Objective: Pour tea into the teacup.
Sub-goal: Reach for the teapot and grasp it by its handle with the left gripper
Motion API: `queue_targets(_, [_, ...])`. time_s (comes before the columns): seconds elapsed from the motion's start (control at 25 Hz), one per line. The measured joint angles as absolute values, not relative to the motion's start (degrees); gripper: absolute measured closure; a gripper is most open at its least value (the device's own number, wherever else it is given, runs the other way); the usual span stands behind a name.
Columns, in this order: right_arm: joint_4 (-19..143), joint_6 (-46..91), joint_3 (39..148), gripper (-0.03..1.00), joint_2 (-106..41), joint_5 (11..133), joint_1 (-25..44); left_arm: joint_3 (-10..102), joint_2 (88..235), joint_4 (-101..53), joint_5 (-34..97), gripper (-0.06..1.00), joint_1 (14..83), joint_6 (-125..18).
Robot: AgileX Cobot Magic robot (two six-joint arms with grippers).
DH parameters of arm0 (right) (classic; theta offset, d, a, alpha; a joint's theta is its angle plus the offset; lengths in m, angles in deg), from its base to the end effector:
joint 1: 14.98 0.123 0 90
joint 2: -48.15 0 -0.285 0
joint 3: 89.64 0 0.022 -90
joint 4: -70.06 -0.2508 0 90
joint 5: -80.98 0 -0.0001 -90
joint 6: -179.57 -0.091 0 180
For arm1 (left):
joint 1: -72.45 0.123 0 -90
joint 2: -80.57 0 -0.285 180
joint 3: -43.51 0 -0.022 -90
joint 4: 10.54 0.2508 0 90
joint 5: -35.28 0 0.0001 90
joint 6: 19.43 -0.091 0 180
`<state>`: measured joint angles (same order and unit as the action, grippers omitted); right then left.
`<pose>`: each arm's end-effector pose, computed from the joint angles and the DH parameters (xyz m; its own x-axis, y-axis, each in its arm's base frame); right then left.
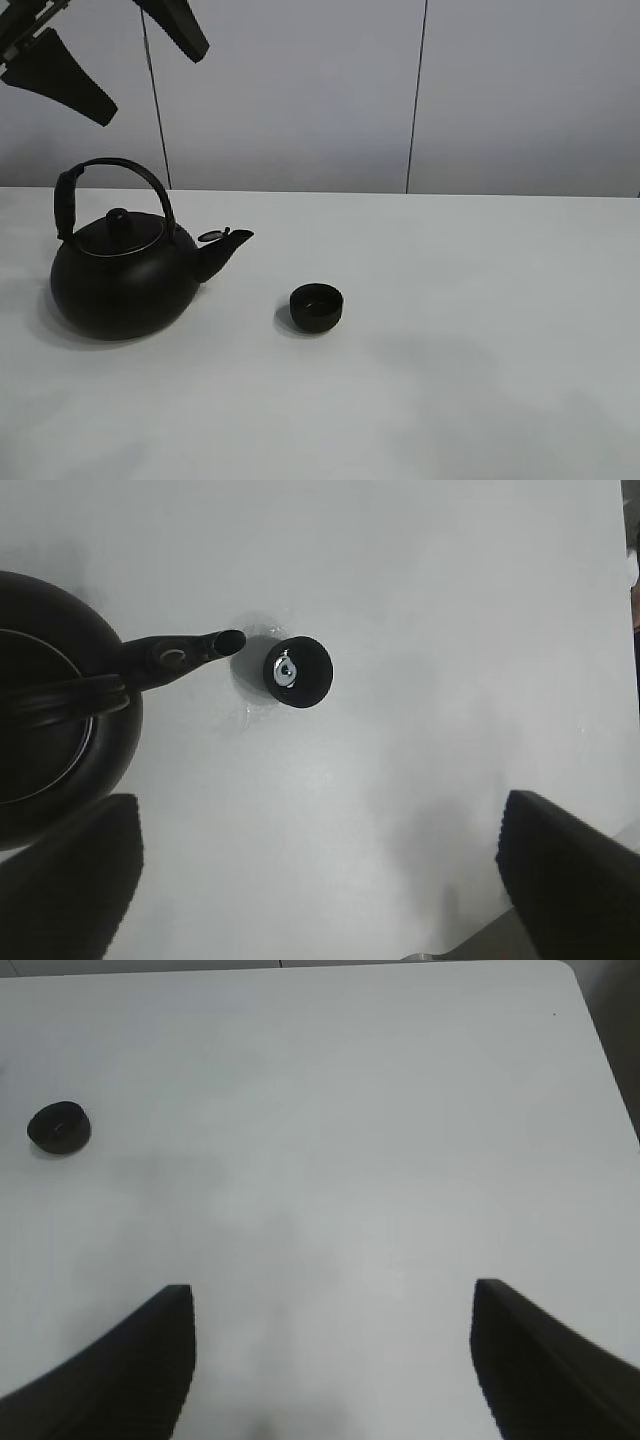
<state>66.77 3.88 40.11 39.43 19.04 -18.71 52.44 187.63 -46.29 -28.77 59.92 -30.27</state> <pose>0.0001 0.0046 0.2676 -0.5125 -0.0148 -0.8586 -0.0031 0.9999 -0.0154 0.3459 -0.1259 0.3104 -0.9381 0.1076 -0.3292 0.2768 0.8043 -0.5259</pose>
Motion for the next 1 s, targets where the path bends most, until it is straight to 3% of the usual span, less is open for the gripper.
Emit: queue_targets(1.0, [66.7,3.9,40.1,0.44,39.4,19.0,-18.7,52.4,187.6,-46.3,-28.3,0.25,59.9,-30.3])
